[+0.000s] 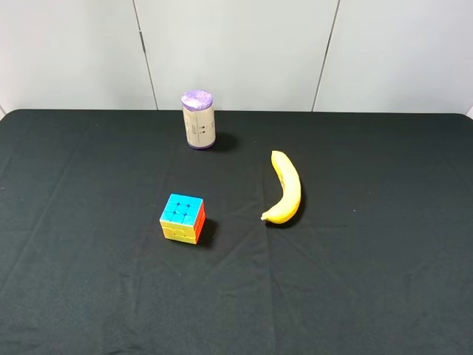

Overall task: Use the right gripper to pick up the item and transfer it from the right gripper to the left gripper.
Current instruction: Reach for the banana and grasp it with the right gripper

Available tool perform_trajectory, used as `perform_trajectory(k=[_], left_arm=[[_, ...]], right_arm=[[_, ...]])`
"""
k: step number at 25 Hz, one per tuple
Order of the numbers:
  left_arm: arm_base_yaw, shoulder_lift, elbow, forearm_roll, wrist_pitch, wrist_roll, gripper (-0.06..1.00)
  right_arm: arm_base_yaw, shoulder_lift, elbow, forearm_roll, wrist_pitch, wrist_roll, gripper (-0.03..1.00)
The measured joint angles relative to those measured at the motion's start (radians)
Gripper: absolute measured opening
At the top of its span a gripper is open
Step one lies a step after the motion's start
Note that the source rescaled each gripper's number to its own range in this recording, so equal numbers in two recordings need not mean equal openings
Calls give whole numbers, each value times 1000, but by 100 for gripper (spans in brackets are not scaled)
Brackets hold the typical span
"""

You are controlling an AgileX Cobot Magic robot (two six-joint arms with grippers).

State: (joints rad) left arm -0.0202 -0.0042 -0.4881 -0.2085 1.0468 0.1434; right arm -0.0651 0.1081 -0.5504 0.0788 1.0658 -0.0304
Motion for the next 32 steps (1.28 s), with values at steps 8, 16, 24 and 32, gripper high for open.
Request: perform_trajectory(k=[8, 16, 24, 32], left_arm=[[0, 0, 0, 0, 0, 0, 97], [0, 0, 0, 0, 0, 0, 97], [0, 0, 0, 0, 0, 0, 97], [0, 0, 0, 0, 0, 0, 97]], right_arm=[[0, 354, -217, 0, 5, -9, 100], [84, 652, -393, 0, -7, -34, 100], [306, 927, -536, -10, 49, -4, 100], [483, 1202, -640, -13, 80, 76, 100]])
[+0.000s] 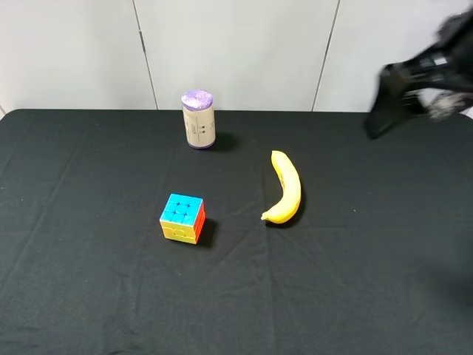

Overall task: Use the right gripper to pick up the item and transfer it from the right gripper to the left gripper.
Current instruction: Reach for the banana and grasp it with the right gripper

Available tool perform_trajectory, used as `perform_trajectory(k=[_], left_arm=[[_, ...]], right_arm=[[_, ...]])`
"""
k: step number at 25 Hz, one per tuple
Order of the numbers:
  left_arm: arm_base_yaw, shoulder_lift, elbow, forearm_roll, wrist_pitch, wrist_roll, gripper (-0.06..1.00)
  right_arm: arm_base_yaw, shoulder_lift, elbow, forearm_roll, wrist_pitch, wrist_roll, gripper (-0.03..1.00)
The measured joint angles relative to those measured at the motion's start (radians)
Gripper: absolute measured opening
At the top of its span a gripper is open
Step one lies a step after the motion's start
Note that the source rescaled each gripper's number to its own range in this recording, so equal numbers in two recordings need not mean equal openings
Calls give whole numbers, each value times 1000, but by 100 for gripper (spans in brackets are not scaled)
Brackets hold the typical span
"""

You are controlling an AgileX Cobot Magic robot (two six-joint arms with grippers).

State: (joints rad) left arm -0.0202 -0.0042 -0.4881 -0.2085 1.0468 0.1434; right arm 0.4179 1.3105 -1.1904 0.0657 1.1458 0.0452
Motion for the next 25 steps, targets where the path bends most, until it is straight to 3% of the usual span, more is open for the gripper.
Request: perform_trajectory(k=[4, 10, 14, 19, 25], left_arm=[[0, 0, 0, 0, 0, 0, 97], [0, 0, 0, 0, 0, 0, 97], [0, 0, 0, 0, 0, 0, 97], [0, 0, 0, 0, 0, 0, 97], [0, 0, 0, 0, 0, 0, 97]], right_arm=[[77, 114, -27, -1, -15, 71, 100], [174, 269, -29, 0, -113, 202, 100], [180, 366, -31, -4, -198, 294, 100], [180, 463, -31, -93, -274, 385, 100], [180, 557, -31, -159, -318, 414, 100]])
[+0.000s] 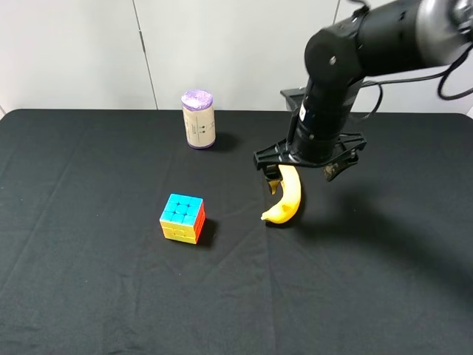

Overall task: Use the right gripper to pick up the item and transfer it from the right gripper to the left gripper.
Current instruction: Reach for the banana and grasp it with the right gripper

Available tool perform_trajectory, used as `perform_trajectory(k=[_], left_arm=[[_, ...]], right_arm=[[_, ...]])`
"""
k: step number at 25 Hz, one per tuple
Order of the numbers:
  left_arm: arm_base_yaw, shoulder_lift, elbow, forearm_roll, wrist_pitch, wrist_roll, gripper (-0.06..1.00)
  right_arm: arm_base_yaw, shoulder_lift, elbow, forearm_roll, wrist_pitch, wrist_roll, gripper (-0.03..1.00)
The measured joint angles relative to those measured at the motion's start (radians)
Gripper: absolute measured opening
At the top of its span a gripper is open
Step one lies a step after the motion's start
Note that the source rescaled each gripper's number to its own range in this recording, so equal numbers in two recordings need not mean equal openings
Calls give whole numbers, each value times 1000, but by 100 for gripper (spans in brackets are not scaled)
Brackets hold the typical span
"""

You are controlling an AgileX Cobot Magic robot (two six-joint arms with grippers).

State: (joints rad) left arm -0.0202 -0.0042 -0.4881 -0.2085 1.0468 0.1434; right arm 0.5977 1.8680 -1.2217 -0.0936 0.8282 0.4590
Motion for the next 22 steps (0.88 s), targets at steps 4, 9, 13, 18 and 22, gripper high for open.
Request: perform_trajectory(k=[4, 9, 13, 18, 22], left_arm=[[0, 0, 0, 0, 0, 0, 97], [0, 0, 0, 0, 0, 0, 97], [0, 0, 0, 0, 0, 0, 97], [0, 0, 0, 0, 0, 0, 97], [0, 0, 0, 0, 0, 0, 97]], right_arm=[[0, 60, -1, -2, -42, 0, 100], [0, 122, -1, -4, -95, 3, 100], [0, 150, -1, -10, -129, 3, 100], [0, 164, -1, -12, -142, 3, 100], [0, 164, -1, -12, -142, 3, 83]])
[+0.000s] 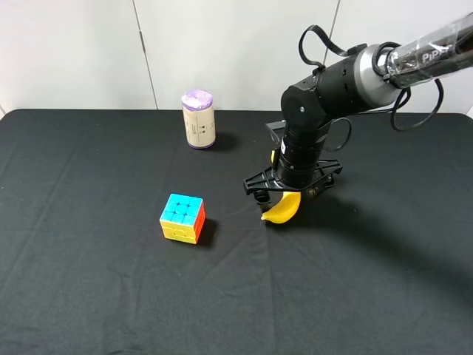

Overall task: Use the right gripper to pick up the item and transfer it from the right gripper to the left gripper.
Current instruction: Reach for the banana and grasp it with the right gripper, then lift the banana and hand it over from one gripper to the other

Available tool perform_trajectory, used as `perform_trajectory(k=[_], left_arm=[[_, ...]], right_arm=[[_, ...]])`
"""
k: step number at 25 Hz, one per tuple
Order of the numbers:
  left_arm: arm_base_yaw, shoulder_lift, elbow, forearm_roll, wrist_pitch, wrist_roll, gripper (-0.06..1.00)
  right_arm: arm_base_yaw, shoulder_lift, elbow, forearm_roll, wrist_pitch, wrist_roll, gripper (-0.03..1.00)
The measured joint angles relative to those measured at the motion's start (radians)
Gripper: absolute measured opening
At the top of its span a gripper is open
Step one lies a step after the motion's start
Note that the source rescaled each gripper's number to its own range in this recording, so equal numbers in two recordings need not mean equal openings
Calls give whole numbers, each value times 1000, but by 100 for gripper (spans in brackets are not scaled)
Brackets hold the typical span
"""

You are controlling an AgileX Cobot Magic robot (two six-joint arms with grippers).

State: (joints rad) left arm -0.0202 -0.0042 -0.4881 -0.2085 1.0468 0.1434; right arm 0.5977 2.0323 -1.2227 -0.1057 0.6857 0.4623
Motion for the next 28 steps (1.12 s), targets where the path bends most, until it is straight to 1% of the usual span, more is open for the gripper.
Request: perform_trajectory(k=[3, 8, 9, 15, 18, 21, 23, 28], left_arm=[[0, 0, 0, 0, 0, 0, 97], [0, 0, 0, 0, 0, 0, 97], [0, 0, 0, 0, 0, 0, 97], [0, 0, 0, 0, 0, 0, 97], [0, 0, 0, 0, 0, 0, 97], [0, 0, 0, 0, 0, 0, 97], [0, 0, 0, 0, 0, 0, 97], [0, 0, 0, 0, 0, 0, 97]], right_arm=[[0, 0, 0, -1, -2, 0, 55], [0, 0, 0, -1, -4, 0, 3], [0, 0, 0, -1, -5, 0, 0], [0, -7, -2, -1, -32, 0, 0], [0, -27, -30, -2, -22, 0, 0], [0, -52, -83, -1, 20, 0, 0], [0, -68, -123, -1, 64, -7, 0], [0, -105, -214, 0, 187, -68, 0]])
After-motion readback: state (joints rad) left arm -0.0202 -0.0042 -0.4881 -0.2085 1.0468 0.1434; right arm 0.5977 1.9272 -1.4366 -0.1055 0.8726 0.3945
